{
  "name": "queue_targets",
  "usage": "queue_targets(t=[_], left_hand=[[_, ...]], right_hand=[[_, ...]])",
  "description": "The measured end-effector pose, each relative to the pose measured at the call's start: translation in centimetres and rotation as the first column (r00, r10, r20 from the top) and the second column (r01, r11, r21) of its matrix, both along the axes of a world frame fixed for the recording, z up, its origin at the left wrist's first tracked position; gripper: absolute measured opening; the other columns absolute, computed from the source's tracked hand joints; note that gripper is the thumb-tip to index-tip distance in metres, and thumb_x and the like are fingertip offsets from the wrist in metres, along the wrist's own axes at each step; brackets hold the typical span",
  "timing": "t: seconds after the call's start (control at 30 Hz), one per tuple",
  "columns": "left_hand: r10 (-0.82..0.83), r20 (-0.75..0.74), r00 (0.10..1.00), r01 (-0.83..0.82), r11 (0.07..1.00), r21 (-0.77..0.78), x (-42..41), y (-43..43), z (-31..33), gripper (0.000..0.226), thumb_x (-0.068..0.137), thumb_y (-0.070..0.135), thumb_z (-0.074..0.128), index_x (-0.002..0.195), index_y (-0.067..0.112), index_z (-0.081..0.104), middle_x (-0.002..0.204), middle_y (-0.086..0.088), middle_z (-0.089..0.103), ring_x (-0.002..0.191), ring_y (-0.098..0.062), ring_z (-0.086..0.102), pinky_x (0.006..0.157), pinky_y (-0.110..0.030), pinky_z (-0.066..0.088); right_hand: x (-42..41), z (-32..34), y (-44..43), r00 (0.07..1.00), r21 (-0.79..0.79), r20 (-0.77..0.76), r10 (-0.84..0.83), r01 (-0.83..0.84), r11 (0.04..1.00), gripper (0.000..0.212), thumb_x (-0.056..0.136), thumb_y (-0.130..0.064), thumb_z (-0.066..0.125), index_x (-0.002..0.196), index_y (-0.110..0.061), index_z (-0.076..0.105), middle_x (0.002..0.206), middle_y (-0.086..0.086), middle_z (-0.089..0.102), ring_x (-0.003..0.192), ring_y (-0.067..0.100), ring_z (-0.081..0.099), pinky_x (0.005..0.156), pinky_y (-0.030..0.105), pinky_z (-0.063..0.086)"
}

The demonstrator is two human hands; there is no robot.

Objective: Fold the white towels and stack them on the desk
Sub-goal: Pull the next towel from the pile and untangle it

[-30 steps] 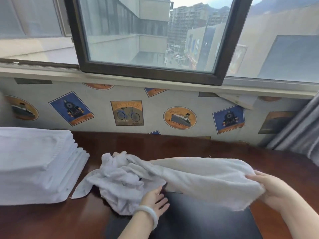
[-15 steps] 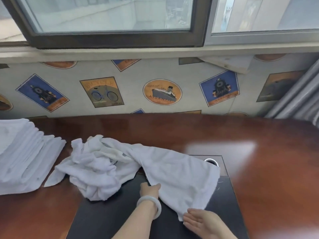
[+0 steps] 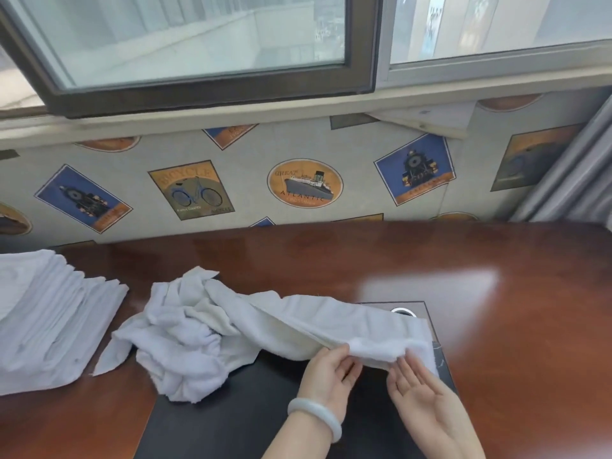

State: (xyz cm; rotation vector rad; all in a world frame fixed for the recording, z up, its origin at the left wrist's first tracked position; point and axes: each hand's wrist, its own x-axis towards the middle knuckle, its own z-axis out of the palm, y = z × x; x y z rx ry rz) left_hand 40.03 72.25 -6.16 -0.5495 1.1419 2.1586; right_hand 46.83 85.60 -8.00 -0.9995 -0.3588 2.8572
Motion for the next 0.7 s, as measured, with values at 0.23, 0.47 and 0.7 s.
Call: queue_targets(t=[0.23, 0.47, 0.7], left_hand=[[0.056, 0.112, 0.992, -0.065, 0.995, 0.075, 0.1, 2.1, 4.1, 0.016, 0.095, 0.005, 0.058, 0.109, -0.003, 0.059, 0.107, -0.023, 0.068, 0.101, -0.036, 0.064, 0.094, -0.045, 0.051], [0.123, 0.017, 0.992, -0.110, 0.932, -0.345, -6.4, -0.1, 5.6, 0.025, 0.094, 0.005, 0.050, 0.118, 0.011, 0.047, 0.087, -0.017, 0.061, 0.073, -0.027, 0.062, 0.071, -0.039, 0.056], [-0.316, -0.122, 0.941, 0.007, 0.377, -0.926, -8.2, -4.5, -0.1, 0.042, 0.084, 0.018, 0.061, 0.123, 0.006, 0.053, 0.106, -0.015, 0.065, 0.087, -0.033, 0.069, 0.072, -0.043, 0.062]], right_hand=[[2.7, 5.9, 2.5, 0.992, 0.247, -0.067, 0.109, -0.089, 0.965, 0.024, 0.079, 0.002, 0.059, 0.102, -0.004, 0.059, 0.083, 0.007, 0.065, 0.057, 0.011, 0.049, 0.038, 0.018, 0.036], [7.1, 9.5, 6.7, 0.964, 0.402, -0.192, 0.185, -0.094, 0.911, 0.047, 0.045, -0.005, 0.090, 0.089, -0.006, 0.074, 0.085, 0.006, 0.064, 0.065, 0.014, 0.049, 0.048, 0.018, 0.041], [8.8, 12.0, 9.0, 0.965, 0.553, -0.233, 0.116, 0.034, 0.833, 0.066, 0.060, -0.008, 0.071, 0.124, -0.001, 0.062, 0.114, 0.014, 0.064, 0.076, 0.018, 0.072, 0.064, 0.024, 0.059]])
